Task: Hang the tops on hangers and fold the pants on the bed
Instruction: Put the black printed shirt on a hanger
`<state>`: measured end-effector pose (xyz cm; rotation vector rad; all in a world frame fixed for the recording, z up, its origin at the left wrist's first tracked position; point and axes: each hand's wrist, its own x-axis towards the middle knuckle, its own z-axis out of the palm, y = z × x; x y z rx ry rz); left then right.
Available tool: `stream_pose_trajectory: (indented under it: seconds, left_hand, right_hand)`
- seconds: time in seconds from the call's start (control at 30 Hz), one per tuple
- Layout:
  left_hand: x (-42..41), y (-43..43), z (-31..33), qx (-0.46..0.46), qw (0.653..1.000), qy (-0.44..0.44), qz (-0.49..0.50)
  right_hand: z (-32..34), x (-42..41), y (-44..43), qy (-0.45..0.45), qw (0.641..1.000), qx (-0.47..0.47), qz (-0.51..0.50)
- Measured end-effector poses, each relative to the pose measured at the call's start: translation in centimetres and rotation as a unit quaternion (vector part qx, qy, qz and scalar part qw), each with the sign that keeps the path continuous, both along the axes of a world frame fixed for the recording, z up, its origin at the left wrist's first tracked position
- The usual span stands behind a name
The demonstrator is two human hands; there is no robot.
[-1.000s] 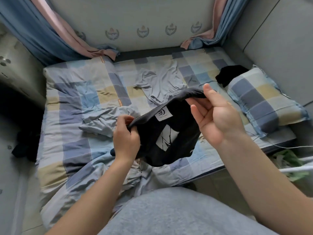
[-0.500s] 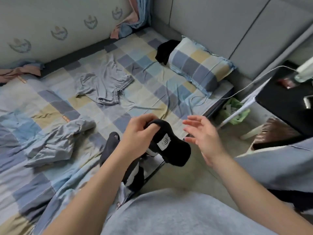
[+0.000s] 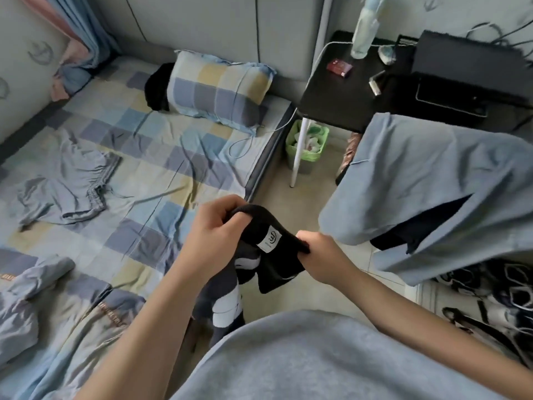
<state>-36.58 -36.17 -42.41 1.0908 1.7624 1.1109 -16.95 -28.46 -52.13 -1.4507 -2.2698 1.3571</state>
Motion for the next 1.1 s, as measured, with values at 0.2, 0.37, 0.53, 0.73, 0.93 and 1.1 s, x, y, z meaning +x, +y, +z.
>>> stream_pose_trajectory:
  seconds: [0.2, 0.37, 0.53, 0.73, 0.93, 1.1]
  left_hand:
    - [6.7, 5.1, -4.5, -0.04, 0.982, 0.15, -0.104]
    - [13.0, 9.6, -7.2, -0.058, 0.948, 0.187, -0.25]
    - [21.4, 15.3, -7.0, 0.016, 0.893, 0.196, -0.404]
    - [31.0, 23.7, -4.2, 0.113, 0.83, 0.22, -0.5]
    - [41.0, 30.1, 0.1, 0.231, 0.761, 0.222, -0.564]
    - [48.8, 32.4, 5.9, 0.271, 0.695, 0.15, -0.649]
  right_hand:
    - [-0.3, 15.2, 1.0, 0.024, 0.984, -0.091, -0.153]
    - [3.4, 24.7, -0.3, 0.129, 0.95, -0.076, -0.273]
    - [7.1, 29.6, -1.5, 0.183, 0.888, -0.016, -0.421]
    - [11.9, 34.4, 0.0, 0.164, 0.785, 0.095, -0.59]
    - [18.5, 38.5, 3.1, 0.09, 0.701, 0.204, -0.677]
    - [25.0, 41.8, 4.7, 0.025, 0.63, 0.282, -0.723]
